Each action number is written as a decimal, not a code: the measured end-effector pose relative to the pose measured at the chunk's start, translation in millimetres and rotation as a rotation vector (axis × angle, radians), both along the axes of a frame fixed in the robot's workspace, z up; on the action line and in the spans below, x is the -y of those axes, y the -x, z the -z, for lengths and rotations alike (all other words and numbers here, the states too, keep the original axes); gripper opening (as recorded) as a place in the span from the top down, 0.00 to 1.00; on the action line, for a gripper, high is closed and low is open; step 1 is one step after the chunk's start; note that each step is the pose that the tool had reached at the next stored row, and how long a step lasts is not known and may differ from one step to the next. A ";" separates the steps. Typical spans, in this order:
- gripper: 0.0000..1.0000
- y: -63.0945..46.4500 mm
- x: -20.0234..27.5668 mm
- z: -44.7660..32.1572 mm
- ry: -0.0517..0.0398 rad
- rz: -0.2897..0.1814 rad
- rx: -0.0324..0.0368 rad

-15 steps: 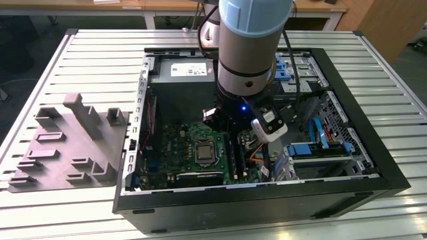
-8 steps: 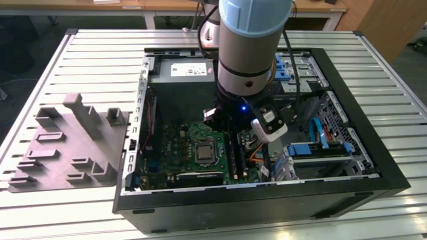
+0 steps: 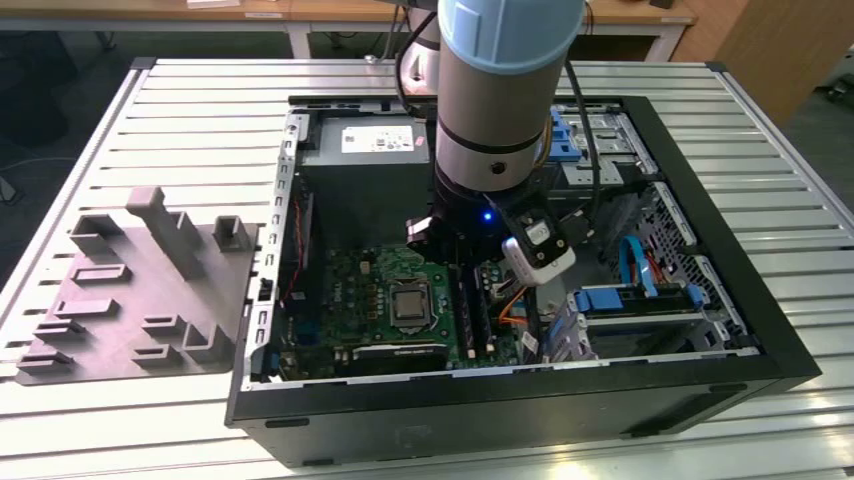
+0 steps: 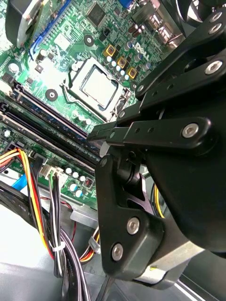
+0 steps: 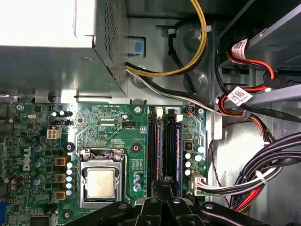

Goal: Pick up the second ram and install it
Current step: 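Press down the second ram until it locks into place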

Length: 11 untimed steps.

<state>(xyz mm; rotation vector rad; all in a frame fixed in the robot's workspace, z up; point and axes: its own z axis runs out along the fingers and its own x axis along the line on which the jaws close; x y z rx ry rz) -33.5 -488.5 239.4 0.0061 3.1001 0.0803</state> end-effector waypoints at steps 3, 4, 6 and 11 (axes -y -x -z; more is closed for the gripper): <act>0.90 0.0 0.0 0.0 0.0005 0.000 0.0000; 0.90 0.0 0.0 0.0 0.0007 0.000 0.0000; 0.90 0.1 -0.4 0.0 0.0008 0.000 0.0000; 0.90 0.1 -6.3 0.6 -0.0023 0.000 0.0000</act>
